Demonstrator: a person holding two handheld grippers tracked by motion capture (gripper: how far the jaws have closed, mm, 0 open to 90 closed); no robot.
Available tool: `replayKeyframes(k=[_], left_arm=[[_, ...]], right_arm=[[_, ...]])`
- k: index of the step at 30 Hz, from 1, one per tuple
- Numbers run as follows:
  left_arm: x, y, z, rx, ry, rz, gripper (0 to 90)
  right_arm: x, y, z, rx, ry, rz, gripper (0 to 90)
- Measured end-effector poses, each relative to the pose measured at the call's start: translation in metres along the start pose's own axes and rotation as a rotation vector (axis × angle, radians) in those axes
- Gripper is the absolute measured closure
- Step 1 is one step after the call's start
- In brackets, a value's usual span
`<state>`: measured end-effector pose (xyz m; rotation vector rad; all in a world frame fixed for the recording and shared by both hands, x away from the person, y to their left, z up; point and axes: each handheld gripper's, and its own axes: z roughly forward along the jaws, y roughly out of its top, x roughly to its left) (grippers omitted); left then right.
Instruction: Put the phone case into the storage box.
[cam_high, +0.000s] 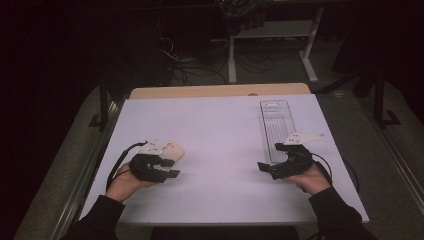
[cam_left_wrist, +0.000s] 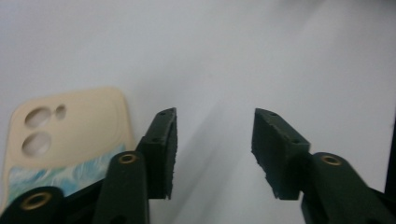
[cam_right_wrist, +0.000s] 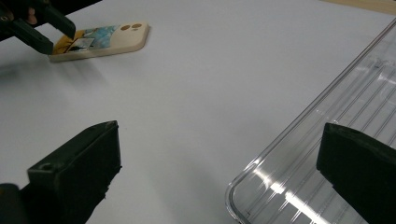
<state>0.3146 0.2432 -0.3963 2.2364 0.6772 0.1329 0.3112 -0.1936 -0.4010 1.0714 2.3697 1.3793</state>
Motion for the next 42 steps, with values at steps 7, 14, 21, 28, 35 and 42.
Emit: replayKeyframes(k=[7,14,21,28,35,42], left_arm=[[-0.004,0.003,0.006,-0.054,0.005,0.033,25.3],[-0.006,0.003,0.01,-0.071,0.034,0.06,0.0],[-0.004,0.003,0.009,-0.066,0.047,0.048,0.0],[-0.005,0.004,0.008,-0.058,0.046,0.044,0.0],[0.002,0.012,-0.001,-0.057,0.054,0.04,0.0],[0.009,0.025,-0.011,-0.071,0.069,0.027,0.0]], right_arm=[[0.0,0.0,0.0,0.001,0.0,0.0,0.0],[0.0,0.0,0.0,0.0,0.001,0.001,0.0],[0.0,0.0,0.0,0.0,0.001,0.001,0.0],[0.0,0.0,0.0,-0.002,0.001,-0.001,0.0],[0.0,0.0,0.0,-0.001,0.001,-0.001,0.0],[0.0,0.0,0.0,0.0,0.001,0.0,0.0]])
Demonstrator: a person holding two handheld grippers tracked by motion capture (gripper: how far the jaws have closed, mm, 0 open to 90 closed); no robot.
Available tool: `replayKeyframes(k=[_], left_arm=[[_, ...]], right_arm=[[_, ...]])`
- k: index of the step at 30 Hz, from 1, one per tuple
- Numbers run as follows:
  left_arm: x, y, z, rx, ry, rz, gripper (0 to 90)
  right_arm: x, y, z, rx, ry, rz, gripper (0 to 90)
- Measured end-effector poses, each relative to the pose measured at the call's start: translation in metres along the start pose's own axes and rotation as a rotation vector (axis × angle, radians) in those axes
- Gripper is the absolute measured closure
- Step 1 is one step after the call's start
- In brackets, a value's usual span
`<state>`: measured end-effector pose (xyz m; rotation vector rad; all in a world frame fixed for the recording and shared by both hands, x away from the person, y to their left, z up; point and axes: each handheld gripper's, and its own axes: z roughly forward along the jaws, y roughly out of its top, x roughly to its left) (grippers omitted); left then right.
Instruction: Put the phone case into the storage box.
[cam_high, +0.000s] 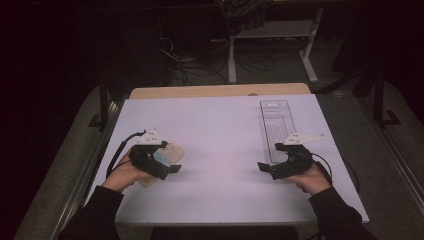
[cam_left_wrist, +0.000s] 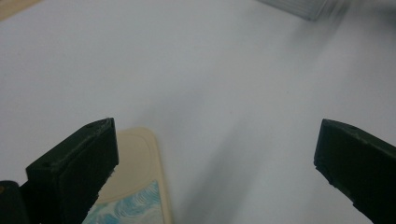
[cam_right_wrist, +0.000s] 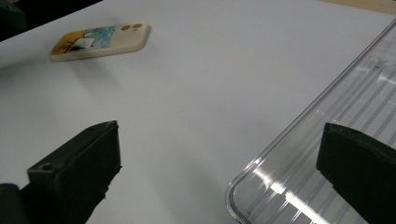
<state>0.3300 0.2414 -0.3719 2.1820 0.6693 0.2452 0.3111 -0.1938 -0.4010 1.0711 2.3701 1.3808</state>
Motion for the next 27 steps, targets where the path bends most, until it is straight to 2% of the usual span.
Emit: replayKeyframes(k=[2,5,8,10,11,15,23,27], left_arm=[[0.003,0.003,-0.001,-0.008,0.018,0.001,0.0],[0.008,0.003,-0.002,-0.033,0.042,-0.03,0.0],[0.011,0.002,-0.003,-0.029,0.049,-0.032,0.0],[0.013,0.001,-0.004,-0.026,0.057,-0.049,0.0],[0.015,0.001,-0.005,-0.015,0.064,-0.04,0.0],[0.019,0.0,-0.009,-0.02,0.075,-0.068,0.0],[0.027,-0.001,-0.016,-0.007,0.111,-0.057,0.0],[0.03,-0.002,-0.02,-0.014,0.124,-0.073,0.0]], right_arm=[[0.0,0.0,0.0,0.0,0.0,0.0,0.0],[0.0,0.0,0.0,-0.002,0.002,0.001,0.0],[0.0,0.0,0.0,-0.002,0.003,0.0,0.0],[0.001,0.0,0.0,0.0,0.002,0.0,0.0],[0.0,0.0,0.0,-0.001,0.002,-0.001,0.0],[0.0,0.0,0.0,-0.001,0.003,-0.001,0.0],[0.0,0.0,0.0,-0.001,0.005,-0.002,0.0],[-0.001,0.0,0.0,-0.002,0.008,-0.004,0.0]])
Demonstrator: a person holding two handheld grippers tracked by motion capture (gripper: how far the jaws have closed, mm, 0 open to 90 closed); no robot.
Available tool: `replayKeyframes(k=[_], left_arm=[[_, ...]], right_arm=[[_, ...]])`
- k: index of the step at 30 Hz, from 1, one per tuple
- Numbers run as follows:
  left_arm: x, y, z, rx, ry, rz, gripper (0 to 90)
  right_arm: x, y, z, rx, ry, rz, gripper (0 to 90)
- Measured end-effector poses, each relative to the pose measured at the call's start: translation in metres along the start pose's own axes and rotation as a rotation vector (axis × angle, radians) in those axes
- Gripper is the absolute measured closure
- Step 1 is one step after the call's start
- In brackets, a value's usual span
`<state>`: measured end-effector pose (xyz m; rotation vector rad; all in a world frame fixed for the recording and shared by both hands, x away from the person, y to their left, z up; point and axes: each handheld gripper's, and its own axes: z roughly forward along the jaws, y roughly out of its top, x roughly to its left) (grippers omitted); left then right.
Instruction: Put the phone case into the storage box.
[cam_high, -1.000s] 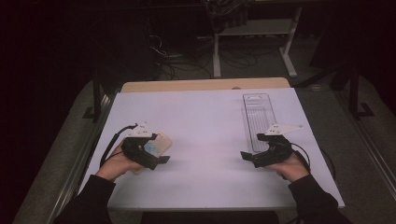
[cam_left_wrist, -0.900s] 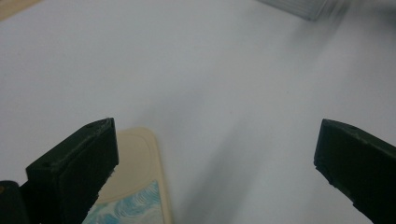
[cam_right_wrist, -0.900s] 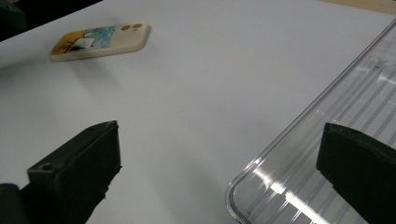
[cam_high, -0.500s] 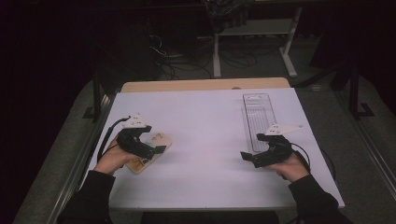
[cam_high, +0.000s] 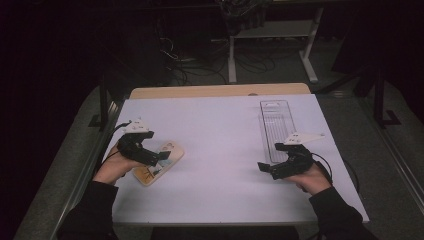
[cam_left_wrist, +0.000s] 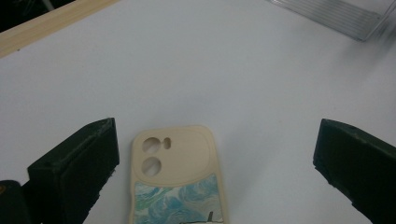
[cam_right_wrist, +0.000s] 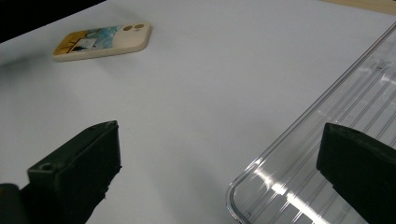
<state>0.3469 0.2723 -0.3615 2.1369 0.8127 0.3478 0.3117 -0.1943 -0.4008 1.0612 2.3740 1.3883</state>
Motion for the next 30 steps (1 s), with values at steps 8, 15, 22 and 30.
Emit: replayKeyframes(k=[8,15,22,30], left_arm=[[0.012,-0.002,-0.01,-0.005,0.044,-0.021,0.0],[0.023,-0.008,-0.017,-0.011,0.073,-0.054,0.0],[0.024,-0.01,-0.016,0.019,0.066,-0.037,0.0],[0.024,-0.016,-0.011,0.039,0.072,-0.045,0.0]], right_arm=[[0.001,0.0,0.0,0.003,-0.001,0.002,0.0],[0.0,0.0,0.0,0.003,0.0,0.0,0.0],[0.0,0.0,0.0,0.003,0.0,0.0,0.0],[0.0,0.0,0.0,0.003,0.0,0.0,0.0]])
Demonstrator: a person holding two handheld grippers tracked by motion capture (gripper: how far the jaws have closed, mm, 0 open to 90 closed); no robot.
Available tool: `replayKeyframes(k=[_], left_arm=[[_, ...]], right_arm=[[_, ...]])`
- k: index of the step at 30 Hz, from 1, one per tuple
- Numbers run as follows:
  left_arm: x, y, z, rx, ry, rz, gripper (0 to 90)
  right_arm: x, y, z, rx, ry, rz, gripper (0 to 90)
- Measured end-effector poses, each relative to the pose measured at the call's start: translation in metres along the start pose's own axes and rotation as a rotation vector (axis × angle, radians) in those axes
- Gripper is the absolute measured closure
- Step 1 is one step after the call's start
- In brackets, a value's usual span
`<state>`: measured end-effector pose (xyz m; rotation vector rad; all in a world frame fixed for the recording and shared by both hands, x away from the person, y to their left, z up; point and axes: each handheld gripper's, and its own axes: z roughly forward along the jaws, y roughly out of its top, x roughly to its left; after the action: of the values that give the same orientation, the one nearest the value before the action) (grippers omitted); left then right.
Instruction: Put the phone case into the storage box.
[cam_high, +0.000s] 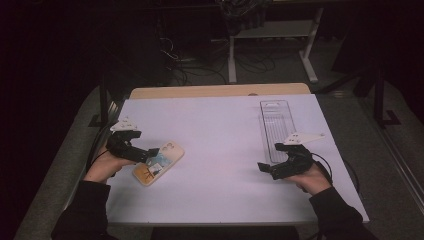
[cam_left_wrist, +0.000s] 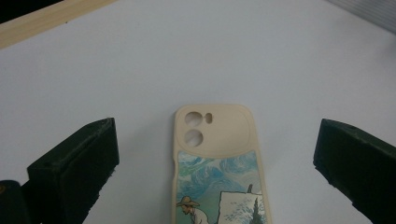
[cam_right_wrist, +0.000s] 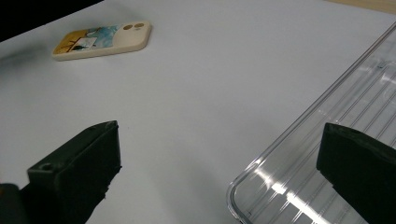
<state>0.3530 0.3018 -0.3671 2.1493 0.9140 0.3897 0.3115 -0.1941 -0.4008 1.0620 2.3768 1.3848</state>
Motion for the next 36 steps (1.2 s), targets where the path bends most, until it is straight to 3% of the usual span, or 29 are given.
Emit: replayKeyframes(k=[36], left_arm=[[-0.006,-0.026,0.02,0.1,-0.021,-0.037,0.0]], right_arm=[[0.0,0.0,0.0,0.005,0.002,0.003,0.0]])
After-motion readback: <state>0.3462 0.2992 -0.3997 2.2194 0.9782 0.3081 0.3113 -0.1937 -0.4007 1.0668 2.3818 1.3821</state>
